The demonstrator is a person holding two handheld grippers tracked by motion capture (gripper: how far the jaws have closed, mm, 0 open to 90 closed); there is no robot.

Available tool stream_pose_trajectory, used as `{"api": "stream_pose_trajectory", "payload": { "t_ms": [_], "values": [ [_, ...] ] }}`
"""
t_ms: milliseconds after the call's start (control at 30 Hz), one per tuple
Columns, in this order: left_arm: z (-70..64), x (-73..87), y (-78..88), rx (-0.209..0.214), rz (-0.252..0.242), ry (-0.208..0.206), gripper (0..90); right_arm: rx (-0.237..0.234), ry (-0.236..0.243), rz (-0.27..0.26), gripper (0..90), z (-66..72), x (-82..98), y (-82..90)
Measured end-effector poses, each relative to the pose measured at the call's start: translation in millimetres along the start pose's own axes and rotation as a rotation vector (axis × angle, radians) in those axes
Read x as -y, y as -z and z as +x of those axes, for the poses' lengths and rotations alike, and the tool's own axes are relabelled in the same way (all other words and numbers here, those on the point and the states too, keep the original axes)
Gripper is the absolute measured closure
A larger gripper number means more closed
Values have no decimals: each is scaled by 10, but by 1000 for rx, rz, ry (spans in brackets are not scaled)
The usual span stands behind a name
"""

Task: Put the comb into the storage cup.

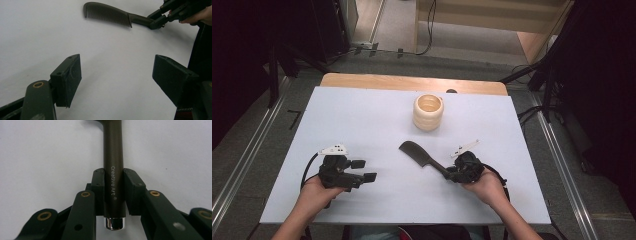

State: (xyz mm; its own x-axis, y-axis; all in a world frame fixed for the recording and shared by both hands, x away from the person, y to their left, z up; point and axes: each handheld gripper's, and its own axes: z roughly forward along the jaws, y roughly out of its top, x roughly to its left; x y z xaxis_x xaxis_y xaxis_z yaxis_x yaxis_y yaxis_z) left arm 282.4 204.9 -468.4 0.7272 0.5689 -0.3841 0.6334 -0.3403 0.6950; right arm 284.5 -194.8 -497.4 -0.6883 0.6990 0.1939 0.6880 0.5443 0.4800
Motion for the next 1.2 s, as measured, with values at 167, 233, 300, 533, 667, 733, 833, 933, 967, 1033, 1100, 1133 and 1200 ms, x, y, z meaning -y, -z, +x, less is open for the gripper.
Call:
{"api": "stream_pose_trajectory", "payload": {
  "t_ms": [167,233,300,533,667,733,833,933,967,1033,1100,1133,1200],
  "values": [
    [15,-6,16,4,-12,14,240,-6,-1,-6,705,-15,-32,12],
    [18,-11,20,4,-17,20,239,-7,-6,-28,705,-21,-50,36],
    [28,-17,24,8,-28,29,238,-27,-27,-49,705,-31,-64,75],
    [46,-52,24,21,-40,64,238,-44,-37,-98,704,-17,-115,126],
    [34,-82,13,21,-35,83,240,-51,-39,-126,705,12,-154,147],
    [25,-93,2,23,-39,88,240,-52,-36,-139,704,26,-173,158],
    [10,-116,-7,25,-45,95,240,-51,-34,-161,704,48,-198,166],
    [-14,-150,-21,16,-54,88,240,-54,-40,-172,705,76,-223,174],
    [-23,-164,-28,14,-59,89,240,-53,-41,-179,705,86,-230,179],
    [-34,-193,-43,6,-65,89,240,-56,-51,-192,705,101,-245,193],
    [-45,-216,-57,1,-72,90,240,-56,-62,-209,704,114,-262,201],
    [-52,-228,-61,-5,-70,88,240,-52,-64,-213,704,123,-273,204],
    [-67,-253,-73,-10,-73,82,240,-52,-69,-223,704,139,-293,205]
  ]
}}
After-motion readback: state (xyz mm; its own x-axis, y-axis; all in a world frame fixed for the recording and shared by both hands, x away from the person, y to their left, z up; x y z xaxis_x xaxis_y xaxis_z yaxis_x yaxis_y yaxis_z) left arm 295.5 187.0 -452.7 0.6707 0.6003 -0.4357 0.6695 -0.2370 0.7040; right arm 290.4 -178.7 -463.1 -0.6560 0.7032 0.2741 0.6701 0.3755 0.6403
